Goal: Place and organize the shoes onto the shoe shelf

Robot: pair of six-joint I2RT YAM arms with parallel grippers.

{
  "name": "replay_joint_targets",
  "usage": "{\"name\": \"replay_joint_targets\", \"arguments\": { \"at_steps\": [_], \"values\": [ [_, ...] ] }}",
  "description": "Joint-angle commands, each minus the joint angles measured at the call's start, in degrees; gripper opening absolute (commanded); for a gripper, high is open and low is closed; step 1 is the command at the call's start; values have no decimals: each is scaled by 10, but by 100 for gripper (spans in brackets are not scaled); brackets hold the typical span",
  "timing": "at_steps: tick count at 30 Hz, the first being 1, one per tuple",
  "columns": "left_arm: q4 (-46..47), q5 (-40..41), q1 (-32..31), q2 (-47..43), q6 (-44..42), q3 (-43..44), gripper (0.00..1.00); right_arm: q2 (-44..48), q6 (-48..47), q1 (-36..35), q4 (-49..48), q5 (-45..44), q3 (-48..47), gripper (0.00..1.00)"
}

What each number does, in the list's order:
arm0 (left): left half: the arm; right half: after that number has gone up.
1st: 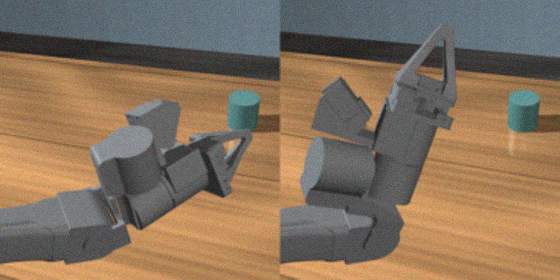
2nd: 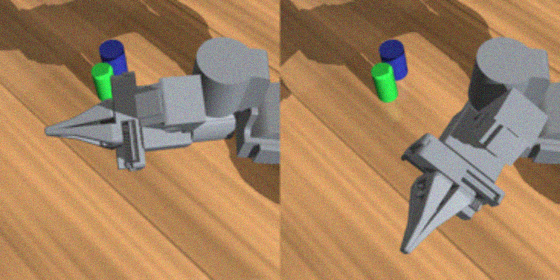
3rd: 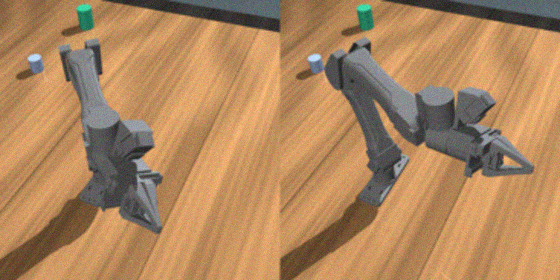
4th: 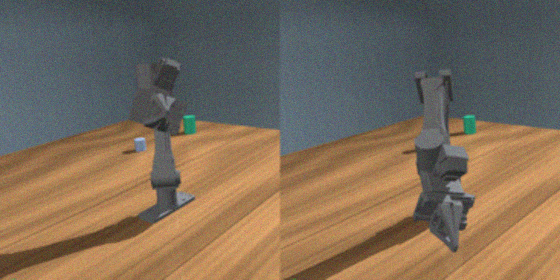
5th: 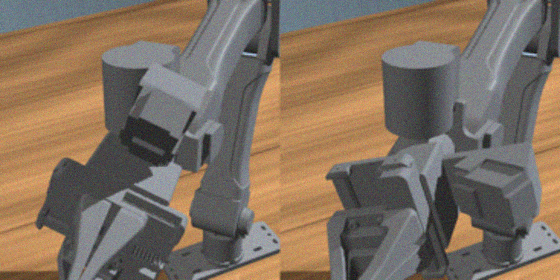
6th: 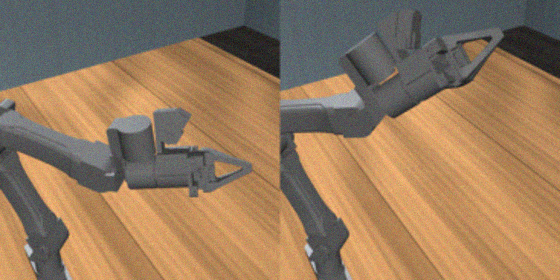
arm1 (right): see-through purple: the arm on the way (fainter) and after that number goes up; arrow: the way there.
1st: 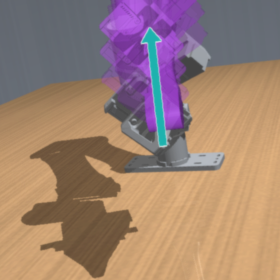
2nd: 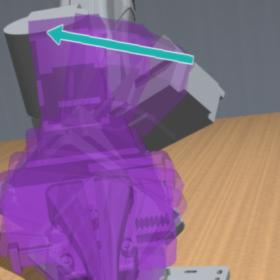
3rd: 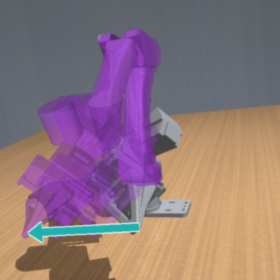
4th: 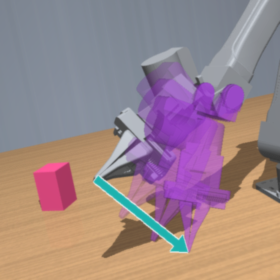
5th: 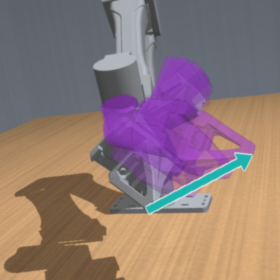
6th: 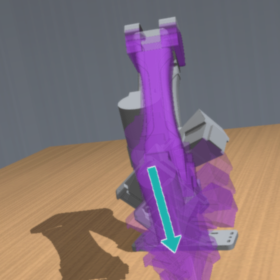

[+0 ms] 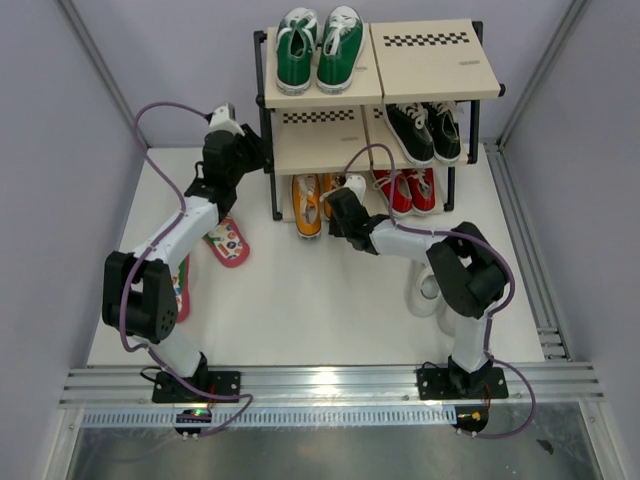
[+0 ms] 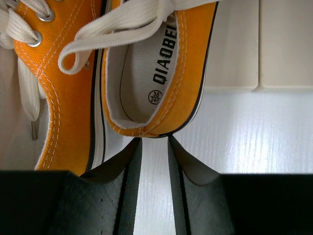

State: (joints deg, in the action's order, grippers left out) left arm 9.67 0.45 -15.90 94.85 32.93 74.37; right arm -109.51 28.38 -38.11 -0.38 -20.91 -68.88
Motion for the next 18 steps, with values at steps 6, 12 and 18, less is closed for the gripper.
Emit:
{"name": "replay_joint_targets", "arguments": {
  "at_steps": [6,12,18],
  "values": [
    [-37,-25,-12,-10,17,-13,23,48,-2,3,0,3,-4,57],
    [-37,-25,-11,-12,19,-17,23,114,17,-26,-1,-1,52,61],
    [-39,-28,-11,-15,17,-16,23,142,54,-63,46,1,73,52]
  ]
}}
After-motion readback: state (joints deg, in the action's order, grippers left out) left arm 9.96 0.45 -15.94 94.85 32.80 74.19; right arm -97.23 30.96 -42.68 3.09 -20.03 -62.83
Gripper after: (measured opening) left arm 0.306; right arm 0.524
